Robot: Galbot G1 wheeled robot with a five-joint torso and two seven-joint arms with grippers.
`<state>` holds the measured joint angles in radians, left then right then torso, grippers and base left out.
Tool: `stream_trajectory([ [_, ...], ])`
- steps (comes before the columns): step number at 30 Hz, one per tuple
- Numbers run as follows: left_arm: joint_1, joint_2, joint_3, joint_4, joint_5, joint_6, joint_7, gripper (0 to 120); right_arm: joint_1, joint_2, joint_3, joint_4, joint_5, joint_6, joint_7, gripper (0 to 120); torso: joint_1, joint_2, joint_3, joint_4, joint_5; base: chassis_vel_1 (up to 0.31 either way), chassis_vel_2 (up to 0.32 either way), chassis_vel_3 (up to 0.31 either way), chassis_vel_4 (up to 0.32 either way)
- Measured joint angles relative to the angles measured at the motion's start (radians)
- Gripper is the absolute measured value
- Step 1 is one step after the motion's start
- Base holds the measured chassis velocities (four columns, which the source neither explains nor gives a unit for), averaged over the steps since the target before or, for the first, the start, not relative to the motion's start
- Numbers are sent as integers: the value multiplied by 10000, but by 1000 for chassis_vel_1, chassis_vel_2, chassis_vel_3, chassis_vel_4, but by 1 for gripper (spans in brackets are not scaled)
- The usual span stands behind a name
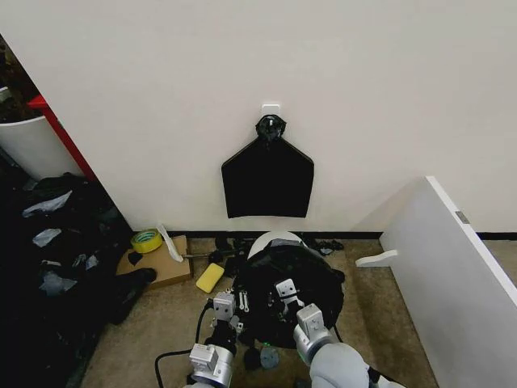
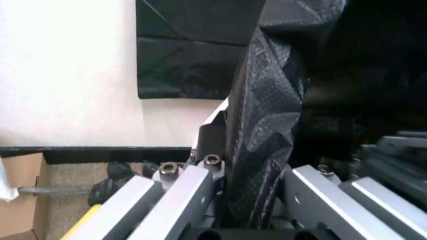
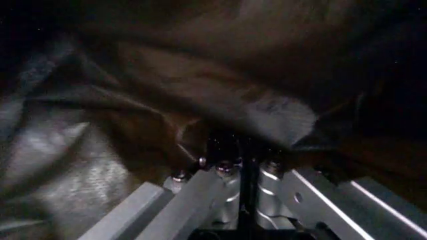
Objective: Place the garbage bag over the trash bin.
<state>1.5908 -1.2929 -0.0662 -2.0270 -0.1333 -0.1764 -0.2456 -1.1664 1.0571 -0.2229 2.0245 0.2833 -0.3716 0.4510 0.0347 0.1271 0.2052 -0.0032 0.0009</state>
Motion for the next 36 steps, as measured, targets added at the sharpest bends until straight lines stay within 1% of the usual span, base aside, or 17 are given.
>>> stream_trajectory([
  [4, 72, -2, 14, -40, 37, 0, 7, 1, 342, 143, 5, -514, -104, -655, 211, 0, 0, 0, 0, 0, 2, 0, 0, 0, 0],
  [5, 72, -2, 14, -40, 37, 0, 7, 1, 342, 143, 5, -514, -104, -655, 211, 0, 0, 0, 0, 0, 2, 0, 0, 0, 0],
  [10, 109, -2, -3, -72, 38, 0, 8, 1, 467, 94, 159, -667, 602, -1405, 606, 0, 0, 0, 0, -1, 0, 0, 0, 0, 0],
  [15, 53, -48, -18, -19, 2, 0, 9, 1, 344, -44, 205, -197, 1860, -1806, 841, 0, 0, 0, 0, 2, 2, 0, 0, 0, 0],
  [18, -17, -102, -51, 26, -134, 17, 7, 1, 50, -182, 118, 463, 2694, -1970, 945, 0, 0, 0, 0, 0, -1, 0, 0, 0, 0],
  [19, -17, -102, -51, 26, -134, 17, 7, 1, 50, -182, 118, 463, 2694, -1970, 945, 0, 0, 0, 0, 0, -1, 0, 0, 0, 0],
  [22, -54, -125, -115, 39, -330, 97, 0, 1, -233, -287, -45, 1171, 3533, -2246, 1240, 0, 0, 0, 0, -1, -10, 0, 0, 0, 0],
  [25, -57, -135, -147, 41, -396, 129, -4, 1, -317, -299, -99, 1381, 3665, -2256, 1239, 0, 0, 0, 0, 0, -9, 0, 0, 0, 0],
  [27, -38, -144, -159, 37, -408, 139, -6, 1, -356, -309, -128, 1393, 3447, -1950, 951, 0, 0, 0, 0, -1, -7, 0, 0, 0, 0],
  [30, 23, -149, -159, -18, -409, 145, -6, 1, -322, -293, -148, 1028, 2236, -862, 172, 0, 0, 0, 0, -1, -4, 0, 0, 0, 0],
  [31, 37, -150, -157, -32, -408, 145, -6, 1, -284, -265, -139, 911, 1924, -661, 9, 0, 0, 0, 0, -1, -4, 0, 0, 0, 0],
  [32, 37, -150, -157, -32, -408, 145, -6, 1, -284, -265, -139, 911, 1924, -661, 9, 0, 0, 0, 0, -1, -4, 0, 0, 0, 0],
  [34, 68, -155, -141, -56, -408, 145, -6, 1, -106, -124, -89, 494, 1021, -248, -312, 0, 0, 0, 0, -1, -2, 0, 0, 0, 0],
  [36, 96, -164, -105, -88, -407, 145, -7, 1, 69, 34, -37, 68, 473, 9, -475, 0, 0, 0, 0, 0, 1, 0, 0, 0, 0],
])
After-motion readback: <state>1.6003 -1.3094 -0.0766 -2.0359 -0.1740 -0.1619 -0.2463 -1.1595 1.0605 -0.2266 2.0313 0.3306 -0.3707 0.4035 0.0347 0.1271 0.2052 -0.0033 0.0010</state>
